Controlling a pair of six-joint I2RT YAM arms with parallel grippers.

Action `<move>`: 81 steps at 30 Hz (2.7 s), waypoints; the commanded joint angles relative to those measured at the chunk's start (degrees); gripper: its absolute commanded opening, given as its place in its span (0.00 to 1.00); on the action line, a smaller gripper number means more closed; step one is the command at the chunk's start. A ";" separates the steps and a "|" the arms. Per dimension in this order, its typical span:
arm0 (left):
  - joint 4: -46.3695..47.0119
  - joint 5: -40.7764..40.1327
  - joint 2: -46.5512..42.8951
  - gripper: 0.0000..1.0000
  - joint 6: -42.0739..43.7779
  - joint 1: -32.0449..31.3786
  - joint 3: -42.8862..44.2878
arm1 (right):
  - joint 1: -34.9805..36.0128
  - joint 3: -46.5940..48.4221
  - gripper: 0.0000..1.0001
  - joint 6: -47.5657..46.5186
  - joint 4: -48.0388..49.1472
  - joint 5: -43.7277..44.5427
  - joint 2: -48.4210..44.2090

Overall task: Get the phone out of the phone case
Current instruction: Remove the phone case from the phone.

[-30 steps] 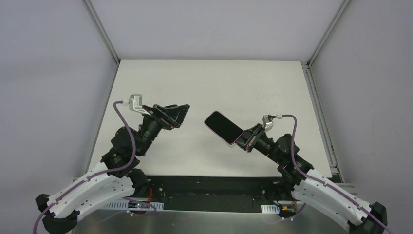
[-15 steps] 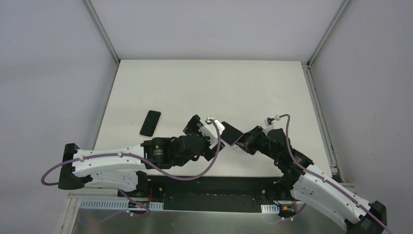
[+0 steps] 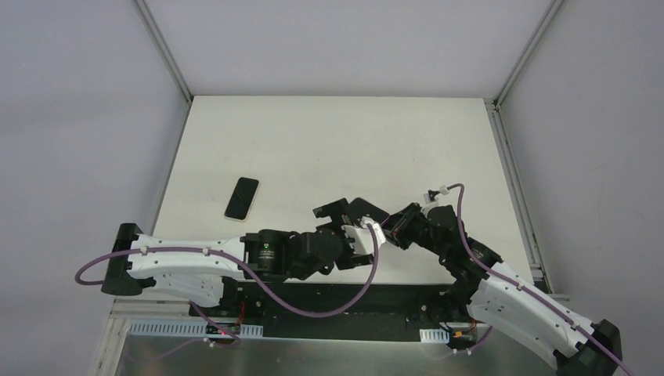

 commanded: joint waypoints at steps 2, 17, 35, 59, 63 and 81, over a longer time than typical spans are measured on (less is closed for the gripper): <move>2.50 4.54 2.94 0.97 7.66 -0.94 0.30 | -0.24 3.95 0.00 2.24 2.07 -1.35 -0.91; 3.72 0.94 11.37 0.73 10.16 -0.95 4.48 | -0.26 3.17 0.00 2.89 2.07 -1.84 -0.97; 5.44 0.01 14.82 0.55 8.96 -0.73 6.36 | -0.22 2.64 0.00 3.34 2.80 -2.19 -1.34; 7.53 -6.14 20.61 0.21 8.90 0.11 9.00 | -0.11 2.79 0.00 3.56 3.07 -2.41 -1.38; 7.51 -6.28 20.03 0.08 8.98 0.11 8.70 | -0.14 2.89 0.00 3.34 2.83 -2.21 -1.38; 7.97 -10.70 15.16 0.00 7.53 0.02 8.08 | -0.20 3.03 0.00 1.61 -1.36 1.56 -3.90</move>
